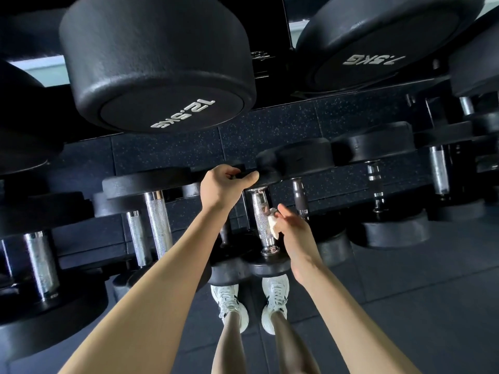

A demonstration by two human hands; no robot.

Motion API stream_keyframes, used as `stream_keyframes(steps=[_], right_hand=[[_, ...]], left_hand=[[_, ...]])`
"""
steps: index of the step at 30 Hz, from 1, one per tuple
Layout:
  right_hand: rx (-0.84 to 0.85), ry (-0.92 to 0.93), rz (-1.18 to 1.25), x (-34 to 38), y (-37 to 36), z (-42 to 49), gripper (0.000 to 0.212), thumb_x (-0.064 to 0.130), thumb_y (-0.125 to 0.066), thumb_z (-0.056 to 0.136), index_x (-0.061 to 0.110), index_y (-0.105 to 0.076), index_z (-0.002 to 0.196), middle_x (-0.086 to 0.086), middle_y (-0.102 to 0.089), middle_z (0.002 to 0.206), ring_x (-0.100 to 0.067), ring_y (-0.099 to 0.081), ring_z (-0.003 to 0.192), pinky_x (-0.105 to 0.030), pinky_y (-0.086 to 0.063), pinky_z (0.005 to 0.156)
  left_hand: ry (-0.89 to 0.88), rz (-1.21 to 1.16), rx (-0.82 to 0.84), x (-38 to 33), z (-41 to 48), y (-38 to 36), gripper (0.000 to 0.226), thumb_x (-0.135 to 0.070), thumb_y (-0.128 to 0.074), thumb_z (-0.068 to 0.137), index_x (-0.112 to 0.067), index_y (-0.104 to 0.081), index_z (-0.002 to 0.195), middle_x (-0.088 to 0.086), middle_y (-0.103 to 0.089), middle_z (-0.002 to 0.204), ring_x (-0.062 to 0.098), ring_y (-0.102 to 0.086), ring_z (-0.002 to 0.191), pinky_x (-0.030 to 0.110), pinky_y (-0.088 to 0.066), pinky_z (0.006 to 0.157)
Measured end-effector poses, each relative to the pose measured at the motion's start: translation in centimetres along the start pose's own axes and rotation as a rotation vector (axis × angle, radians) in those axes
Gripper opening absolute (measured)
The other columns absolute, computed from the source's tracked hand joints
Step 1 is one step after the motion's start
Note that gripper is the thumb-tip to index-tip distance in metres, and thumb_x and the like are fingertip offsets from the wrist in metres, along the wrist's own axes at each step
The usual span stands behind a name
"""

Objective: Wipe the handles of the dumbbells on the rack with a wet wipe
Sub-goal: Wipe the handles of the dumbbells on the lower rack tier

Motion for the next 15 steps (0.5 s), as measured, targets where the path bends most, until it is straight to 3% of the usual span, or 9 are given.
stream_keyframes(steps=[1,2,3,4,7,10,12,13,15], right_hand=[[-0.02,-0.013,0.08,-0.4,0.1,0.3,0.049,0.008,-0.048,0.091,0.019,-0.044,0.139,0.005,-0.066,0.086,-0.017,-0.059,0.091,-0.02,-0.044,0.071],[-0.025,-0.012,0.144,-0.9,0.2,0.7,0.052,0.005,-0.053,0.089,0.017,-0.044,0.138,0.017,-0.035,0.085,-0.003,-0.047,0.085,-0.015,-0.039,0.07],[-0.02,-0.009,0.185,-1.4,0.2,0.9,0.058,0.0,-0.059,0.085,0.014,-0.042,0.139,-0.004,-0.056,0.119,-0.006,-0.058,0.089,-0.013,-0.038,0.073],[-0.028,0.0,0.195,-2.1,0.2,1.2,0.065,-0.004,-0.064,0.081,0.012,-0.041,0.14,0.007,-0.068,0.101,-0.005,-0.06,0.095,-0.014,-0.04,0.078],[-0.176,0.079,-0.028,-3.7,0.2,2.3,0.061,0.008,-0.08,0.07,0.013,-0.056,0.126,0.008,-0.064,0.103,-0.012,-0.064,0.099,-0.028,-0.05,0.09],[-0.275,0.102,-0.219,-4.2,-0.4,2.8,0.036,0.03,-0.084,0.066,0.01,-0.069,0.092,0.003,-0.07,0.081,-0.011,-0.064,0.075,-0.028,-0.054,0.073],[-0.32,0.195,-0.342,-4.0,-1.2,2.6,0.026,0.028,-0.077,0.076,0.014,-0.058,0.065,0.005,-0.058,0.06,-0.012,-0.049,0.056,-0.022,-0.039,0.052],[-0.344,0.242,-0.419,-4.0,-1.6,2.4,0.031,0.027,-0.073,0.08,0.016,-0.051,0.062,0.004,-0.052,0.057,-0.015,-0.044,0.055,-0.023,-0.032,0.05],[-0.373,0.321,-0.561,-3.8,-2.3,2.3,0.024,0.025,-0.066,0.087,0.012,-0.055,0.07,-0.003,-0.057,0.065,-0.022,-0.049,0.062,-0.026,-0.03,0.057]], left_hand=[[0.0,-0.006,0.001,0.0,0.0,0.0,0.031,-0.043,-0.078,0.072,-0.017,-0.066,0.084,-0.01,-0.061,0.077,0.008,-0.057,0.075,0.023,-0.046,0.065],[-0.003,-0.013,0.003,0.1,0.0,0.0,0.032,-0.043,-0.078,0.071,-0.017,-0.067,0.085,-0.009,-0.063,0.079,0.009,-0.058,0.077,0.025,-0.047,0.067],[-0.007,-0.013,0.005,0.1,0.0,0.0,0.032,-0.043,-0.078,0.071,-0.017,-0.067,0.086,-0.008,-0.064,0.081,0.009,-0.058,0.077,0.025,-0.048,0.067],[-0.012,-0.008,0.007,0.1,0.0,0.0,0.032,-0.044,-0.078,0.071,-0.016,-0.067,0.085,-0.007,-0.063,0.081,0.009,-0.058,0.077,0.024,-0.047,0.066],[-0.021,-0.007,0.012,0.1,0.1,0.1,0.03,-0.043,-0.078,0.071,-0.018,-0.066,0.081,-0.01,-0.061,0.076,0.007,-0.057,0.073,0.023,-0.045,0.063],[-0.014,-0.02,0.027,0.2,0.3,0.1,0.028,-0.042,-0.079,0.07,-0.02,-0.064,0.078,-0.012,-0.06,0.073,0.005,-0.056,0.07,0.021,-0.044,0.06],[-0.02,-0.018,0.033,0.2,0.3,0.2,0.027,-0.042,-0.079,0.07,-0.02,-0.065,0.077,-0.013,-0.06,0.072,0.002,-0.055,0.068,0.02,-0.043,0.059],[-0.028,-0.01,0.034,0.2,0.3,0.2,0.028,-0.043,-0.079,0.07,-0.02,-0.065,0.077,-0.013,-0.06,0.072,0.001,-0.054,0.068,0.019,-0.043,0.058],[-0.047,0.01,0.034,0.1,0.3,0.2,0.029,-0.044,-0.078,0.071,-0.018,-0.066,0.078,-0.014,-0.06,0.071,0.0,-0.053,0.066,0.017,-0.041,0.055]])
Point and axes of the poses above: each hand's wrist, its own z-axis towards the middle knuckle, its own y-axis out of the back of the hand, x = y × z, the point moved 2 cm from there along z, towards the middle knuckle
